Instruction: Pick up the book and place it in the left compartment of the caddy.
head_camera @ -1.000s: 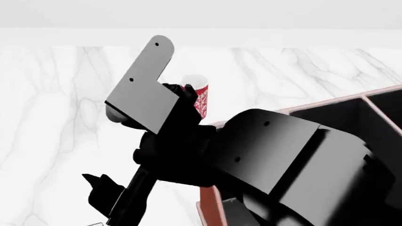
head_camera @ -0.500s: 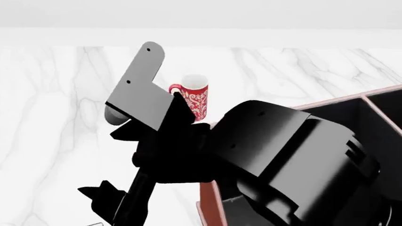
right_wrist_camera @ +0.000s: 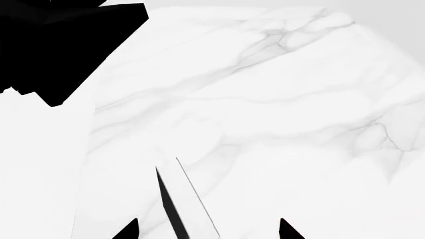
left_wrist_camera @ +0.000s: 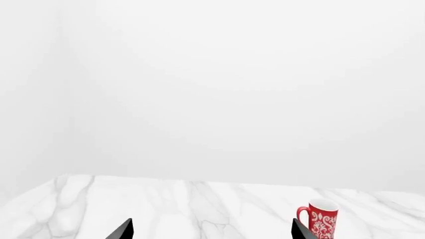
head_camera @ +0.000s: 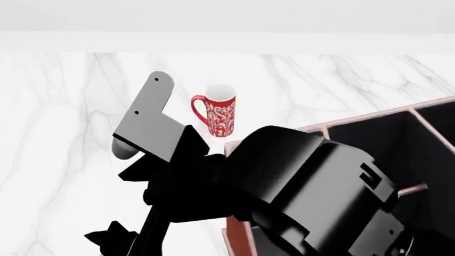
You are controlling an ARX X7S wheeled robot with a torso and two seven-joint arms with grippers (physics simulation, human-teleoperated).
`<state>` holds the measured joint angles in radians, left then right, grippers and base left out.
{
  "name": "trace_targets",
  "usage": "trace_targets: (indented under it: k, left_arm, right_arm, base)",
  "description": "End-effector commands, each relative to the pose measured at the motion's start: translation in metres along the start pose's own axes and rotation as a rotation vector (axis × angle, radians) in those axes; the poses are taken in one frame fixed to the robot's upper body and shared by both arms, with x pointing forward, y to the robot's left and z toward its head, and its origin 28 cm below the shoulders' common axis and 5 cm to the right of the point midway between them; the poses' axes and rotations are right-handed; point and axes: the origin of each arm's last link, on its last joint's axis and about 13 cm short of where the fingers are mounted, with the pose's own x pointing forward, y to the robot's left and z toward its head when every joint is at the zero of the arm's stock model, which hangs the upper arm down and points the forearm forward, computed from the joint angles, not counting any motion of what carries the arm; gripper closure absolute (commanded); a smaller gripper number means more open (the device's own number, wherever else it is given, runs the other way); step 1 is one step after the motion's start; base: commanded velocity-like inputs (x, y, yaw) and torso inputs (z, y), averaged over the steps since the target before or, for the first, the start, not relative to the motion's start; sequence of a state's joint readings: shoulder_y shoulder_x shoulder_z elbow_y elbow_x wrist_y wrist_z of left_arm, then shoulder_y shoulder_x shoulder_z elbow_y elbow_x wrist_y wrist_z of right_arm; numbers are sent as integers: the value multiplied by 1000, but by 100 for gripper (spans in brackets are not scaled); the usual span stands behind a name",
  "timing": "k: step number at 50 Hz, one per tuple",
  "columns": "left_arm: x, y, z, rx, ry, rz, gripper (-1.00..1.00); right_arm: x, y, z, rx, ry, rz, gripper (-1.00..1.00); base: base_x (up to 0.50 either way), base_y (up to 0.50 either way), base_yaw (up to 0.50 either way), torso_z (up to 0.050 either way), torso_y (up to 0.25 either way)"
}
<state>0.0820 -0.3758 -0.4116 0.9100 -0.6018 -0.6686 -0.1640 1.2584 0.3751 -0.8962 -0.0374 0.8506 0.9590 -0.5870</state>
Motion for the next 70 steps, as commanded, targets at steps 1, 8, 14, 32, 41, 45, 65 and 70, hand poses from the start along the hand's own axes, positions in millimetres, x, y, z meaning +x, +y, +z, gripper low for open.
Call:
trace_targets:
  k: [1, 8, 14, 32, 41, 45, 65, 70]
  left_arm:
    - [0, 0, 0, 2, -1, -4, -100]
    - [0, 0, 0, 3, -2, -6, -100]
    - [0, 0, -2, 4, -2, -9, -100]
    - [0, -1, -1, 5, -4, -12, -100]
    - [-1, -1, 0, 5, -6, -13, -100]
    - [-1, -1, 0, 6, -6, -13, -100]
    - [-3, 0, 3, 5, -9, -16, -100]
    - [-4, -1, 4, 8, -11, -21, -100]
  right_arm:
    - [8, 1, -6, 10, 4, 26, -100]
    - [15, 1, -12, 18, 11, 39, -100]
    - [18, 2, -14, 16, 13, 48, -100]
    - [29, 2, -19, 5, 28, 57, -100]
    - [35, 2, -27, 2, 53, 45, -100]
    - [37, 2, -28, 2, 59, 43, -100]
    - [48, 1, -38, 6, 76, 48, -100]
    - [49, 3, -39, 3, 78, 53, -100]
  base:
    - [0, 0, 0, 0, 0]
    - [0, 0, 0, 0, 0]
    - [0, 0, 0, 0, 0]
    - [0, 0, 0, 0, 0]
    - [0, 0, 0, 0, 0]
    - [0, 0, 0, 0, 0]
    - [0, 0, 0, 0, 0]
    - [0, 0, 0, 0, 0]
